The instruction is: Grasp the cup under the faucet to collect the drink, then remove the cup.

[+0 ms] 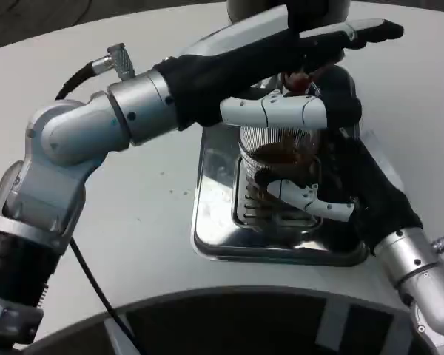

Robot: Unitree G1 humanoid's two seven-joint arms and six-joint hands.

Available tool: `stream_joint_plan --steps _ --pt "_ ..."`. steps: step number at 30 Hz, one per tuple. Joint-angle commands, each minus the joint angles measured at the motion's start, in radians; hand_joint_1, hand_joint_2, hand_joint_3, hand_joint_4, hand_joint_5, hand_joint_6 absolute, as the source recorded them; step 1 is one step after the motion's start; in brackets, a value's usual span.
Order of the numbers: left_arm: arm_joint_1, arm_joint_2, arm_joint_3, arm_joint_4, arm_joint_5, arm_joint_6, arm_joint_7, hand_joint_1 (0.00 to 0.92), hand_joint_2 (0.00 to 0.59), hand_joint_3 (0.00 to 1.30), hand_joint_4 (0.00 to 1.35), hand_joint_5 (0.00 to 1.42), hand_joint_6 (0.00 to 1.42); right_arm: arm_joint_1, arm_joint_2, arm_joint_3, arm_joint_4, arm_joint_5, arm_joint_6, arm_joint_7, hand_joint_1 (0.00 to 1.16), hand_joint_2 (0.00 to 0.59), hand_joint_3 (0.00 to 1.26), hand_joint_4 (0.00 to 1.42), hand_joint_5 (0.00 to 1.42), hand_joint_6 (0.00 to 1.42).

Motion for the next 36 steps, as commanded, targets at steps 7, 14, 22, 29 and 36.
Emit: stream_joint_plan --steps 7,14,22,29,36 --pt "0.029 0.014 -0.035 0.035 0.036 0.009 -0.041 0.0 0.091 0.1 0.03 0.06 0.08 -0.002 0.053 0.023 0.022 -0.042 -0.015 -0.07 0.82 0.223 0.04 0.11 0.2 0.03" --pt "0.028 0.018 -0.032 0.045 0.037 0.005 -0.04 0.0 0.091 0.1 0.03 0.06 0.08 -0.007 0.07 0.032 0.034 -0.061 -0.016 -0.103 0.82 0.24 0.09 0.16 0.24 0.07" --pt "0.031 0.02 -0.032 0.05 0.04 0.003 -0.038 0.0 0.093 0.1 0.04 0.06 0.08 0.004 0.107 0.042 0.054 -0.096 -0.048 -0.187 0.84 0.248 0.2 0.24 0.32 0.12" --pt "0.036 0.026 -0.031 0.05 0.043 0.005 -0.039 0.0 0.093 0.1 0.05 0.06 0.08 0.012 0.139 0.041 0.075 -0.112 -0.076 -0.247 0.85 0.258 0.33 0.36 0.42 0.21" --pt "0.044 0.028 -0.029 0.044 0.039 0.003 -0.039 0.0 0.094 0.1 0.06 0.06 0.08 0.019 0.157 0.042 0.088 -0.119 -0.104 -0.288 0.86 0.263 0.41 0.46 0.5 0.29"
